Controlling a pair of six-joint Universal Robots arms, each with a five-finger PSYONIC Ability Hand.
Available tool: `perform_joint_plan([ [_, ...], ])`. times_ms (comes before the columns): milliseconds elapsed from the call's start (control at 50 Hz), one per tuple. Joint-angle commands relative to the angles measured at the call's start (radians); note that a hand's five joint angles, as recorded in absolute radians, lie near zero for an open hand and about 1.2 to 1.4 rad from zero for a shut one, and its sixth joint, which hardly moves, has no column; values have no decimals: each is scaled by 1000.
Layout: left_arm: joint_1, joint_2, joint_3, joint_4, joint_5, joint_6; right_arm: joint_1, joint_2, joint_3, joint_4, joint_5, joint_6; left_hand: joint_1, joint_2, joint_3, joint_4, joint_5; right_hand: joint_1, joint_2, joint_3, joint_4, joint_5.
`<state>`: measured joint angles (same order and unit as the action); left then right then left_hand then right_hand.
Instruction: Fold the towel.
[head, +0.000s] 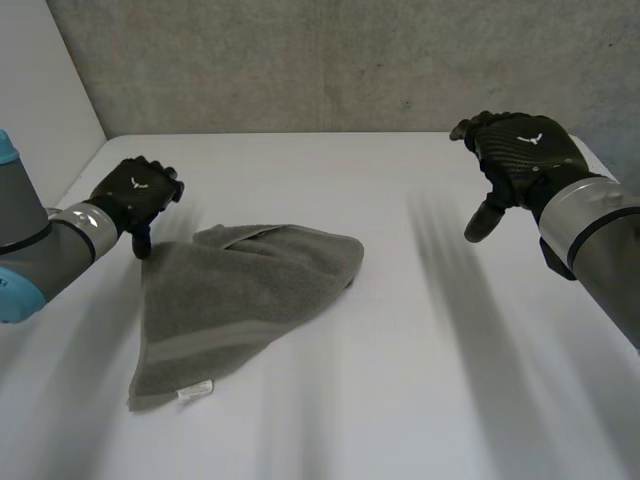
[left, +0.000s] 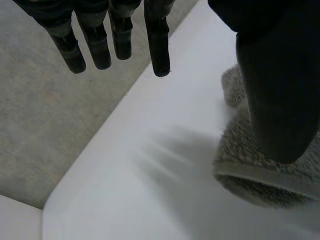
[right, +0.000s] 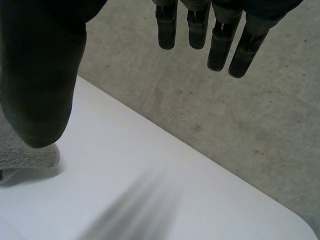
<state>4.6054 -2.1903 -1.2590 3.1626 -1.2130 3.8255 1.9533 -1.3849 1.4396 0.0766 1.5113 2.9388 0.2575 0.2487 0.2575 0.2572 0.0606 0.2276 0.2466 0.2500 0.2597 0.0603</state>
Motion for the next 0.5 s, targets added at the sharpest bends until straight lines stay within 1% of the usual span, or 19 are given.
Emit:
perform_joint_plan([
  [20,0,-46,19,-84,3,57,9,15,2,0,1,-7,-32,-23,-32,-32,-10,-53,-72,-75,-85,-60],
  [100,-2,-66,3,-119,4,126,9,20,5,0,1,-7,-32,-23,-32,-32,-10,-53,-72,-75,-85,-60],
  [160,-3,-71,-5,-127,3,140,9,21,5,0,1,-7,-29,-21,-29,-29,-7,-53,-72,-75,-85,-60],
  [180,-5,-75,-20,-133,3,155,9,21,5,0,1,-9,-9,0,-9,-9,13,-53,-72,-75,-85,-60],
  [200,-10,-74,-33,-133,4,164,9,21,5,-1,1,-9,110,119,110,111,133,-53,-72,-75,-85,-60],
  [220,-10,-74,-33,-133,4,164,9,21,5,-1,1,-9,112,120,112,112,134,-53,-72,-75,-85,-60],
  [240,-16,-69,-40,-133,7,169,9,21,5,-1,1,-9,353,362,353,353,375,-53,-72,-75,-85,-60],
  [260,-22,-62,-46,-132,15,169,9,21,4,-1,1,-9,687,695,687,687,709,-53,-72,-75,-85,-60],
  [280,-22,-62,-46,-132,15,169,9,21,4,-1,1,-9,690,699,690,690,712,-53,-72,-75,-85,-60],
  [300,-31,-49,-48,-132,29,158,9,21,4,-1,1,-9,989,998,989,990,1012,-53,-72,-75,-85,-60],
  [320,-51,-28,-46,-133,47,149,9,21,4,-1,1,-9,1137,1146,1137,1138,1160,-53,-72,-75,-85,-60],
  [340,-51,-28,-46,-133,47,149,9,21,2,-1,0,-9,1139,1148,1139,1139,1161,-53,-72,-75,-85,-60],
  [360,-81,3,-49,-132,61,128,9,21,-1,-1,0,-9,1139,1148,1139,1139,1161,-53,-72,-75,-85,-60],
  [380,-82,3,-50,-132,61,128,9,21,-1,-1,0,-9,1139,1148,1139,1139,1161,-53,-72,-75,-85,-60],
  [400,-118,30,-50,-130,67,84,9,20,-2,-1,0,-10,1139,1148,1139,1139,1161,-53,-72,-75,-85,-60],
  [420,-160,61,-42,-125,67,12,9,20,-4,-1,0,-10,1139,1148,1139,1139,1161,-53,-72,-75,-85,-60],
  [440,-160,61,-42,-125,67,11,9,20,-4,-1,0,-10,1139,1148,1139,1139,1161,-53,-72,-75,-85,-60],
  [480,-238,108,-8,-121,60,-196,7,20,-5,-1,0,-10,1139,1148,1139,1139,1161,-53,-72,-75,-85,-60],
  [500,-238,109,-8,-121,59,-198,7,20,-7,-1,-2,-10,1139,1148,1139,1139,1161,-53,-72,-75,-85,-60],
])
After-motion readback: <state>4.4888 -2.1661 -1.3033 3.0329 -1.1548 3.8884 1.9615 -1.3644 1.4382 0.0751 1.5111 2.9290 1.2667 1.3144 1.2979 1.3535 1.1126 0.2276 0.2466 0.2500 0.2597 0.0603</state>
